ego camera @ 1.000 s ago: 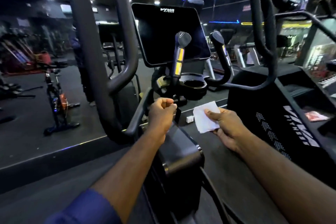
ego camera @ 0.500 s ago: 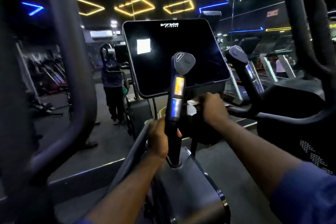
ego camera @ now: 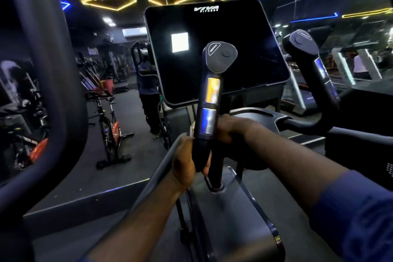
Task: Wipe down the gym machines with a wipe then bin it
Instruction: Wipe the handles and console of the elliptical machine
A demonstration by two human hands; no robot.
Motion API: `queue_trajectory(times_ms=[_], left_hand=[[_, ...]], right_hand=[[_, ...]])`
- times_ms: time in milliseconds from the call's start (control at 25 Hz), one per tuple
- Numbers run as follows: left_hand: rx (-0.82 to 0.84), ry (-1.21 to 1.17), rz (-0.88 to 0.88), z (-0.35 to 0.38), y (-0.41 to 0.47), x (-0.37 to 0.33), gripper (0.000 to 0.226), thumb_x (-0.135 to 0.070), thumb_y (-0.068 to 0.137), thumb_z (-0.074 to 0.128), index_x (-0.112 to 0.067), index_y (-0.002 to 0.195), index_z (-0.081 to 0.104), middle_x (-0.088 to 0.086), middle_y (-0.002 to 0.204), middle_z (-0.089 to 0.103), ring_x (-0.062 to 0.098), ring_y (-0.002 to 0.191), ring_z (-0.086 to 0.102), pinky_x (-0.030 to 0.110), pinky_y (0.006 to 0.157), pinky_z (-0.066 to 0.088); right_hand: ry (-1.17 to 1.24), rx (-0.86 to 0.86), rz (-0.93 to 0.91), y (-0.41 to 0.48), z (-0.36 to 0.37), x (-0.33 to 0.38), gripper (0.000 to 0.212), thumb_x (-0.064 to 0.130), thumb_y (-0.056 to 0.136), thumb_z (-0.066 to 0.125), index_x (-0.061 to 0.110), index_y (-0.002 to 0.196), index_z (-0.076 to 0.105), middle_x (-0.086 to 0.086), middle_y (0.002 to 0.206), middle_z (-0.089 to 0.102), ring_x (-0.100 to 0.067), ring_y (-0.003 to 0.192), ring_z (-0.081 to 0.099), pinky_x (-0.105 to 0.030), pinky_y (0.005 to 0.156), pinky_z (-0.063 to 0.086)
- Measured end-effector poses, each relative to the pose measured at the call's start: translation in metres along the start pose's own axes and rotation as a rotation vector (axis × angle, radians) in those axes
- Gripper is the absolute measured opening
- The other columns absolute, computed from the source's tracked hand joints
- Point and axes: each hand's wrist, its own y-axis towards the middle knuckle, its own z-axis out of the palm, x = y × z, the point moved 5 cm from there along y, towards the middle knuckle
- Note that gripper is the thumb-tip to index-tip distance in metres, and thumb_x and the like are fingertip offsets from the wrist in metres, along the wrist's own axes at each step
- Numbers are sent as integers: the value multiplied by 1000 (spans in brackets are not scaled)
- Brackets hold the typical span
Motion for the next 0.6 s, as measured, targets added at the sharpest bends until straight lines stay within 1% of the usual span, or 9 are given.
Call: queue_trajectory(times_ms=[80, 160, 240, 280, 360, 400, 480, 520, 600], left_hand=[[-8, -7, 15, 0, 1, -1, 61, -62, 73, 46, -4, 53, 52, 12, 45, 47, 19, 32, 44, 20, 39, 36], [-27, 3, 17, -1, -1, -1, 60, -61, 72, 48, -4, 52, 53, 12, 45, 48, 19, 32, 44, 19, 39, 36], [-17, 22, 11, -2, 0, -1, 55, -60, 71, 48, -10, 52, 57, 13, 47, 48, 20, 34, 44, 21, 39, 35], [-13, 36, 6, -1, 0, -2, 53, -60, 71, 48, -11, 52, 58, 13, 48, 49, 21, 34, 44, 22, 39, 35], [0, 52, 6, -1, -2, -4, 56, -59, 72, 48, -6, 55, 56, 14, 49, 48, 21, 35, 43, 23, 40, 35], [3, 56, 13, 0, -2, -4, 61, -58, 73, 47, 0, 57, 52, 14, 50, 48, 21, 35, 43, 23, 40, 34], [7, 74, 40, 0, -2, -4, 69, -56, 76, 46, 11, 58, 47, 14, 52, 48, 20, 35, 42, 23, 41, 34], [5, 78, 40, 0, -2, -4, 71, -53, 78, 45, 14, 59, 47, 14, 51, 48, 19, 35, 42, 23, 40, 34], [-10, 75, 22, 0, -1, -1, 63, -46, 84, 41, 13, 63, 52, 12, 48, 47, 17, 34, 43, 22, 40, 35]], right_hand=[[-114, -26, 13, 4, -3, -20, 71, 63, 103, 33, 17, 157, 39, -11, 165, 36, -30, 151, 35, -46, 123, 28], [-253, -76, 101, 0, -12, -50, 100, 90, 85, 8, 28, 160, 31, -2, 169, 28, -24, 155, 27, -54, 126, 16], [-245, -100, 269, -7, -19, -86, 124, 102, 65, -5, 31, 162, 26, 2, 171, 22, -18, 158, 18, -57, 127, 2], [-229, -99, 317, -11, -20, -97, 129, 103, 62, -7, 30, 163, 25, 1, 172, 20, -17, 159, 15, -57, 127, -2], [-221, -130, 367, -17, -17, -101, 121, 100, 72, -3, 26, 160, 35, -4, 168, 31, -19, 157, 22, -51, 127, 1], [-252, -183, 391, -17, -14, -101, 114, 96, 79, 0, 24, 155, 45, -8, 161, 43, -22, 152, 34, -48, 125, 12], [-452, -307, 360, -24, -8, -89, 95, 82, 93, 6, 20, 139, 61, -10, 139, 63, -26, 132, 56, -42, 109, 37], [-536, -363, 314, -28, -3, -84, 86, 75, 99, 9, 19, 134, 65, -9, 130, 67, -28, 123, 61, -39, 99, 44], [-544, -408, 231, -36, 1, -77, 68, 62, 105, 17, 23, 134, 64, -8, 123, 68, -30, 115, 63, -32, 82, 46]])
